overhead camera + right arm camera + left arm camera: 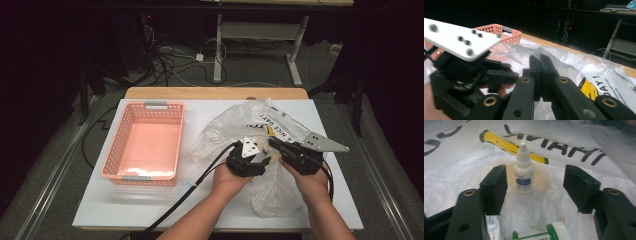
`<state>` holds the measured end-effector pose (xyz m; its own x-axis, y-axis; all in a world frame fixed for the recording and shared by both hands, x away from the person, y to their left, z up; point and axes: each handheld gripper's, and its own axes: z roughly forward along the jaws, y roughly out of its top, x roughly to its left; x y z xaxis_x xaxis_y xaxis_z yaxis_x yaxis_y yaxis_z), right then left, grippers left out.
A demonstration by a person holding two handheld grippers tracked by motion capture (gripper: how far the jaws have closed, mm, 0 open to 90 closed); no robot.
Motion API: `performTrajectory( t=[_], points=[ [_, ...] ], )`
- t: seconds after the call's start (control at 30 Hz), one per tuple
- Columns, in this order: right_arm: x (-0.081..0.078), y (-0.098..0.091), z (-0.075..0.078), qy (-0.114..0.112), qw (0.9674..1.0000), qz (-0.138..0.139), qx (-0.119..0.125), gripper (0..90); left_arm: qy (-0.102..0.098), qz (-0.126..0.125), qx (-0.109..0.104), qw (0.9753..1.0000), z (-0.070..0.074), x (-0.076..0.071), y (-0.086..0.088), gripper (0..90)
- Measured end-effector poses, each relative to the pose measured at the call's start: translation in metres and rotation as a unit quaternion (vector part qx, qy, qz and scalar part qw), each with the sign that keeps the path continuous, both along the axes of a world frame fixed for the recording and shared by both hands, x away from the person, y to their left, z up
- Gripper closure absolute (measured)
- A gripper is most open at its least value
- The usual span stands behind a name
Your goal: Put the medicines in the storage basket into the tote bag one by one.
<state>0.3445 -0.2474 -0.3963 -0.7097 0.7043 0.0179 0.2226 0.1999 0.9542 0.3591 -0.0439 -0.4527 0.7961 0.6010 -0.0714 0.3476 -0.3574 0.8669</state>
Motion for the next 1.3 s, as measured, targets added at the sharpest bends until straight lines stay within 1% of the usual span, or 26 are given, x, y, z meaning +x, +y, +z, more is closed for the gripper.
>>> performTrajectory(
  t=[0.1,0.17,0.27,0.33,0.47,0.53,0.6,0.63,0.7,0.83,0.9,0.97,1.0,1.07,1.1,1.13,1.17,1.2,1.27,1.3],
  points=[
    [0.0,0.0,0.0,0.001,1.0,-0.001,-0.002,90.0,-0.004,-0.001,-0.003,1.0,0.002,-0.007,0.01,34.3],
    [0.0,0.0,0.0,0.001,1.0,-0.002,-0.002,90.0,-0.002,-0.002,-0.006,1.0,0.002,-0.012,0.017,34.3],
    [0.0,0.0,-0.001,0.001,1.0,-0.002,-0.003,90.0,-0.003,-0.005,-0.007,1.0,0.002,-0.022,0.026,34.3],
    [0.0,0.001,-0.001,0.001,1.0,-0.001,-0.004,90.0,-0.002,-0.011,-0.003,0.9999,0.0,-0.028,0.032,34.3],
    [0.0,0.003,-0.001,0.001,1.0,0.001,-0.005,90.0,0.012,-0.016,-0.017,0.9997,-0.003,-0.037,0.044,34.3],
    [-0.001,0.003,-0.001,0.001,1.0,0.0,-0.006,90.0,0.018,-0.02,-0.015,0.9995,-0.005,-0.041,0.048,34.4],
    [-0.001,0.003,-0.001,0.001,1.0,0.0,-0.006,90.0,0.028,-0.02,-0.019,0.9992,-0.007,-0.044,0.053,34.4],
    [-0.001,0.003,-0.001,0.001,1.0,0.0,-0.006,90.0,0.031,-0.022,-0.015,0.9992,-0.008,-0.046,0.055,34.4],
    [-0.002,0.002,-0.001,0.0,1.0,0.0,-0.006,90.0,0.031,-0.029,-0.001,0.9991,-0.009,-0.051,0.059,34.4],
    [-0.002,0.002,-0.001,0.001,1.0,-0.001,-0.006,90.0,0.041,-0.042,0.017,0.9981,-0.011,-0.062,0.066,34.4],
    [-0.001,0.002,-0.002,0.003,1.0,-0.002,-0.006,90.0,0.044,-0.047,0.043,0.997,-0.015,-0.066,0.067,32.3],
    [-0.001,0.003,-0.002,0.002,0.9999,0.0,-0.01,90.0,0.04,-0.046,0.062,0.9962,-0.02,-0.069,0.07,31.7],
    [-0.001,0.003,-0.003,0.004,0.9999,-0.001,-0.009,90.0,0.041,-0.043,0.07,0.9958,-0.023,-0.069,0.072,31.3],
    [-0.001,0.004,-0.003,0.004,0.9999,-0.001,-0.01,90.0,0.055,-0.035,0.079,0.9947,-0.029,-0.066,0.074,28.9],
    [-0.001,0.004,-0.003,0.003,0.9999,0.0,-0.013,90.0,0.065,-0.031,0.085,0.9937,-0.032,-0.064,0.073,26.5],
    [-0.001,0.004,-0.004,0.005,0.9999,0.001,-0.012,90.0,0.071,-0.028,0.093,0.9928,-0.035,-0.062,0.072,24.6],
    [-0.001,0.005,-0.004,0.005,0.9999,0.0,-0.013,90.0,0.076,-0.026,0.095,0.9922,-0.036,-0.061,0.071,23.6],
    [-0.001,0.005,-0.005,0.007,0.9999,0.0,-0.012,90.0,0.087,-0.025,0.103,0.9905,-0.037,-0.058,0.07,23.7],
    [-0.001,0.005,-0.005,0.007,0.9999,0.001,-0.015,90.0,0.11,-0.02,0.11,0.9877,-0.038,-0.053,0.068,22.0],
    [-0.001,0.005,-0.005,0.008,0.9999,0.001,-0.015,90.0,0.115,-0.019,0.112,0.9869,-0.039,-0.05,0.067,20.8]
  ],
)
